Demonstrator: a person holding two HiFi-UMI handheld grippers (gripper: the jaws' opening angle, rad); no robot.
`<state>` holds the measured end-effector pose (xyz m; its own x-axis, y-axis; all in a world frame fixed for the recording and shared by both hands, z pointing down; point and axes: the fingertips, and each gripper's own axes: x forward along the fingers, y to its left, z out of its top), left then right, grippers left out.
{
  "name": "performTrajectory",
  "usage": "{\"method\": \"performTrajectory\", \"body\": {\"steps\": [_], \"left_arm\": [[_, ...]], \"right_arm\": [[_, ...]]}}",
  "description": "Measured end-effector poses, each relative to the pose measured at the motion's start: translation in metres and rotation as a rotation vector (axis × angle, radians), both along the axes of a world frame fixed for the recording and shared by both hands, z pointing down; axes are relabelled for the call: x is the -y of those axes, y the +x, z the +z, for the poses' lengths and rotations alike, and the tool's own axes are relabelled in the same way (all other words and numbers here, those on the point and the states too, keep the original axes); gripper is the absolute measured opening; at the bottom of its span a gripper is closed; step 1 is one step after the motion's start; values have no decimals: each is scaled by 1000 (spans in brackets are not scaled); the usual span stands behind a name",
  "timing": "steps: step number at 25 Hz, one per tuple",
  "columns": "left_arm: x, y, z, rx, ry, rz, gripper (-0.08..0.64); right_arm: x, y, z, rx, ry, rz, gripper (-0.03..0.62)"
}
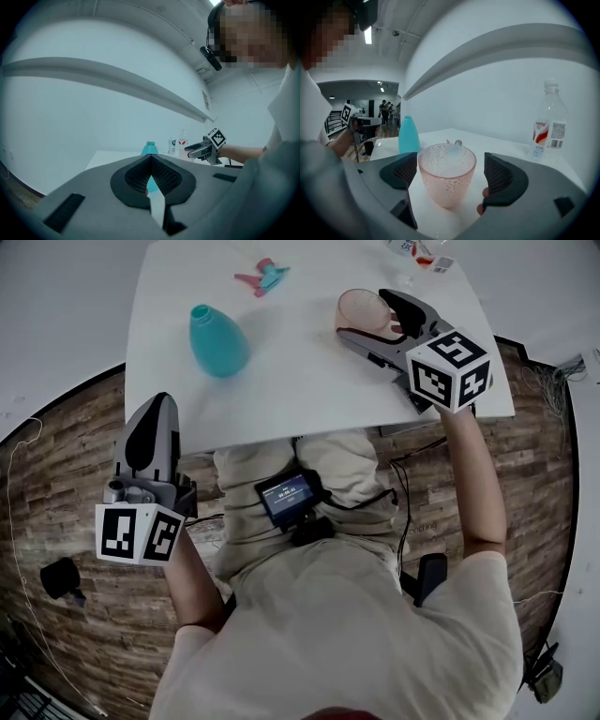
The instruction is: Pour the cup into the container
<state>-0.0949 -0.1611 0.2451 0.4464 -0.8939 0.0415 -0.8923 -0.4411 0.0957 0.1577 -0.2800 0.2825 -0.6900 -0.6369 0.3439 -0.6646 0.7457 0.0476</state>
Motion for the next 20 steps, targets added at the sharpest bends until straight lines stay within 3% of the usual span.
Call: {"method": "performTrajectory", "body": {"steps": [10, 15, 20], "left_arm": [[2, 14, -2, -8, 18, 35, 11], [-3, 26, 0, -7, 24, 53, 11], [-1, 33, 0, -8, 27, 60, 11]], "right_arm": [[-46, 28, -68, 307, 234, 194, 426], [-76, 32, -69, 324, 305, 240, 265], [-82, 31, -60, 310, 305, 264, 218]]}}
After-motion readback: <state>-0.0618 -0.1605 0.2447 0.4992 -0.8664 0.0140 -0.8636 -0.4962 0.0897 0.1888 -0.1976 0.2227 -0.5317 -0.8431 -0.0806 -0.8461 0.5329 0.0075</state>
